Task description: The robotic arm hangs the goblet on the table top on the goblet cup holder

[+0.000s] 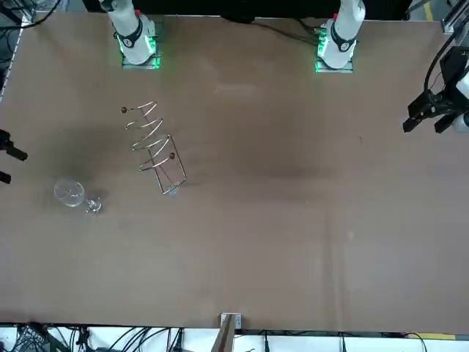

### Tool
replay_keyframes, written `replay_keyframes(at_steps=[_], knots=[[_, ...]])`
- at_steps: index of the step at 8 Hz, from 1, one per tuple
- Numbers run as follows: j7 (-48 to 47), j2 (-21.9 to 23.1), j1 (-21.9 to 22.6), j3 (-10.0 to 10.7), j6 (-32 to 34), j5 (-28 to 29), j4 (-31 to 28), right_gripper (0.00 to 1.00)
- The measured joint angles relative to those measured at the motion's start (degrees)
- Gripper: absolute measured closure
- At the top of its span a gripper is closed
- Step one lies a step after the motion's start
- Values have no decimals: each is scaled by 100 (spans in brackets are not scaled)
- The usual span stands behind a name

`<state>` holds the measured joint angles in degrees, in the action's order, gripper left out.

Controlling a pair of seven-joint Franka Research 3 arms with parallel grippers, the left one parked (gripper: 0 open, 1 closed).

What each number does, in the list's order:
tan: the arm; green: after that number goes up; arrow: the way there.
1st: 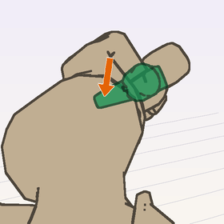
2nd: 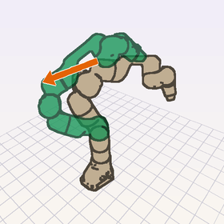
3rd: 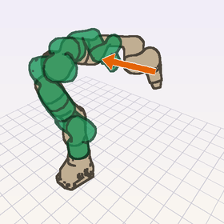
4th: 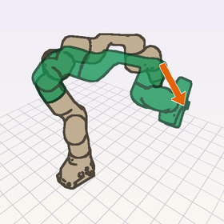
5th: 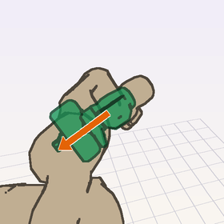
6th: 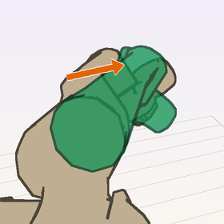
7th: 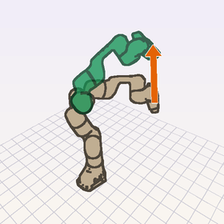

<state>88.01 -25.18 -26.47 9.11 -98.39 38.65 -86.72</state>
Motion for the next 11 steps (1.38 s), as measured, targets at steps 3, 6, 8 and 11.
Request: replay_keyframes(at_steps=[3, 6, 8, 11], knots=[[1270, -738, -396, -5, 299, 1154, 89, 3], [3134, -1596, -736, -10, 932, 2148, 89, 3], [4260, -2214, -800, -15, 1059, 2550, 91, 3], [5075, -2769, -784, -118, 1168, 2919, 154, 8]])
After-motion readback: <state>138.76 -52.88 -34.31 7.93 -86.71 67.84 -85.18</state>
